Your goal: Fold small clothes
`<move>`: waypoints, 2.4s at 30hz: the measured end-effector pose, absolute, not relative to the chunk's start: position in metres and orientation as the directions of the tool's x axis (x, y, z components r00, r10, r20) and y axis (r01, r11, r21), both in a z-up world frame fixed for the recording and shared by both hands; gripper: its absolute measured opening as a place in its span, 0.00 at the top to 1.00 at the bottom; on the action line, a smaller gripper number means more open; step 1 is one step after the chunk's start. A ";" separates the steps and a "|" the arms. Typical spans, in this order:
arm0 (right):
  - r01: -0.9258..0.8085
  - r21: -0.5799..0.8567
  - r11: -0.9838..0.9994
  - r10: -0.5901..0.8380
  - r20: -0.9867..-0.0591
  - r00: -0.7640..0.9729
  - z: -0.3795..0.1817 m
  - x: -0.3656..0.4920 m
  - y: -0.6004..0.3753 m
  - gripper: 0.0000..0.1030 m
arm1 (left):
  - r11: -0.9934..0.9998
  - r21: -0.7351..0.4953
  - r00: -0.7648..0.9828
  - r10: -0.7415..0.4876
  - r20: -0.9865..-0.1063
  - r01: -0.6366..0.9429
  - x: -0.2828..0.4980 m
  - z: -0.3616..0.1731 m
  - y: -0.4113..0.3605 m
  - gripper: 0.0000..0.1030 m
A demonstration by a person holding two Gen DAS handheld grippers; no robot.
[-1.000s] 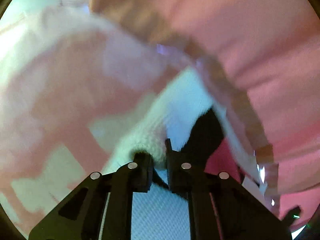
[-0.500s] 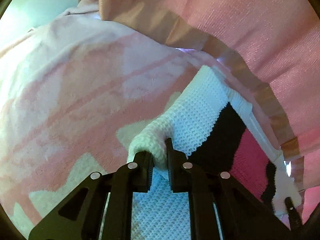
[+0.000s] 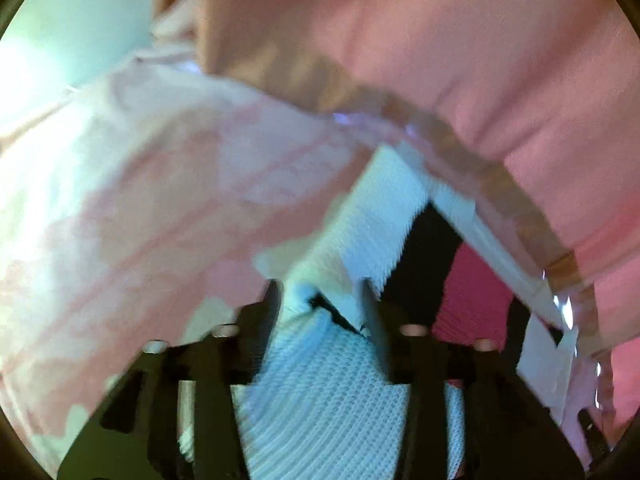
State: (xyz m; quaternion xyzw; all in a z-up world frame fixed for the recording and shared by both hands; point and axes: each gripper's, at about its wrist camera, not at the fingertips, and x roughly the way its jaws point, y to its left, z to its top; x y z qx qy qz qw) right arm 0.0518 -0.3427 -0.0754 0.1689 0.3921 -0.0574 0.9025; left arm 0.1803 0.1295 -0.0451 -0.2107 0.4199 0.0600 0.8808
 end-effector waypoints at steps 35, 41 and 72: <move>0.242 0.261 0.935 0.010 -0.699 0.716 -0.067 -0.044 -0.316 0.49 | 0.984 -0.124 0.659 -0.010 -0.752 -0.126 0.139 -0.028 0.109 0.26; 0.214 0.242 0.946 0.055 -0.773 0.631 -0.140 -0.151 -0.269 0.40 | 0.993 -0.115 0.637 -0.070 -0.768 -0.030 0.025 -0.044 0.127 0.12; 0.159 0.284 0.946 0.100 -0.717 0.690 -0.105 -0.304 -0.261 0.95 | 0.946 -0.308 0.509 -0.315 -0.801 0.099 -0.155 -0.043 0.160 0.96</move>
